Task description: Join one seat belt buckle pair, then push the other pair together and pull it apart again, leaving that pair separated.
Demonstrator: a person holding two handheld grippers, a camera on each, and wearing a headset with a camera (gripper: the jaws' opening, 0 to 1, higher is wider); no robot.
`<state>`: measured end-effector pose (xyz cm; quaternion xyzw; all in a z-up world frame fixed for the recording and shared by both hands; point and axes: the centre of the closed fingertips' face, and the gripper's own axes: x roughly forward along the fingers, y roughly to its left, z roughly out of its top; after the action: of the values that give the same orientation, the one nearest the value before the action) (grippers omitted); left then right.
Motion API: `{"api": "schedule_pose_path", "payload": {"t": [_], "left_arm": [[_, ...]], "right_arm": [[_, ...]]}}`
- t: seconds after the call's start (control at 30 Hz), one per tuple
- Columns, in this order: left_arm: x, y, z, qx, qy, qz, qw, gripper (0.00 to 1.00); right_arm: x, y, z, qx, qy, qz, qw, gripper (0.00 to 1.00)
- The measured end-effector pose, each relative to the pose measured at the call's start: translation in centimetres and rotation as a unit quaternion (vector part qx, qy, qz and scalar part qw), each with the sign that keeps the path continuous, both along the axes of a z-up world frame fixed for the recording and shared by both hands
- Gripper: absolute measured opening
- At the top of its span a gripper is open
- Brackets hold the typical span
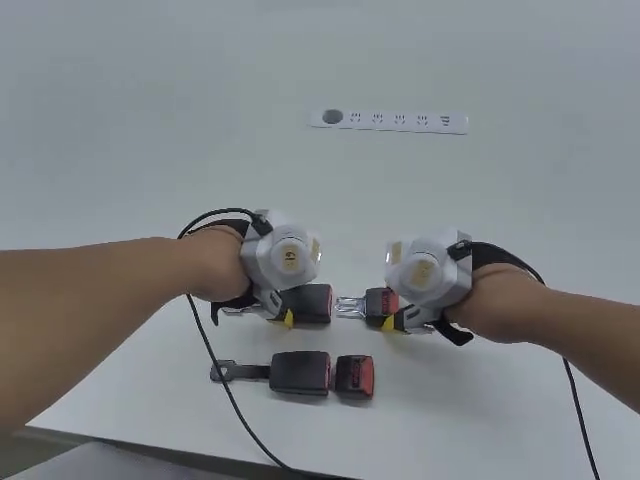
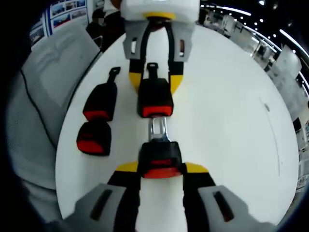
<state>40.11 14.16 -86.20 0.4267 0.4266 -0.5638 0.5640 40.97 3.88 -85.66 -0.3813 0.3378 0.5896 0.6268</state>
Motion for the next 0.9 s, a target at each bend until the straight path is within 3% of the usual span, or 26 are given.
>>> {"api": "schedule_pose_path", "payload": {"t": [0.47, 0.67, 0.7, 0.73, 0.9], "left_arm": [[-0.1, 0.0, 0.1, -0.001, -0.001, 0.002, 1.0, 0.33], [0.1, 0.0, -0.2, -0.006, 0.0, 0.005, 1.0, 0.33], [0.1, 0.0, -0.3, -0.004, 0.0, 0.002, 1.0, 0.33], [0.1, 0.0, -0.2, -0.003, 0.0, 0.005, 1.0, 0.33], [-0.1, -0.1, -0.1, -0.002, 0.0, 0.0, 1.0, 0.32]], "right_arm": [[-0.3, 0.8, 0.1, -0.001, -0.012, 0.012, 0.9999, 0.32], [-0.4, 1.8, 0.2, 0.02, -0.009, 0.002, 0.9998, 0.31], [-0.5, 1.8, 0.0, 0.013, -0.005, -0.016, 0.9998, 0.31], [-0.5, 2.0, 0.0, 0.017, -0.007, -0.004, 0.9998, 0.31], [-0.4, 2.0, 0.1, 0.022, 0.002, -0.012, 0.9997, 0.3]]}}
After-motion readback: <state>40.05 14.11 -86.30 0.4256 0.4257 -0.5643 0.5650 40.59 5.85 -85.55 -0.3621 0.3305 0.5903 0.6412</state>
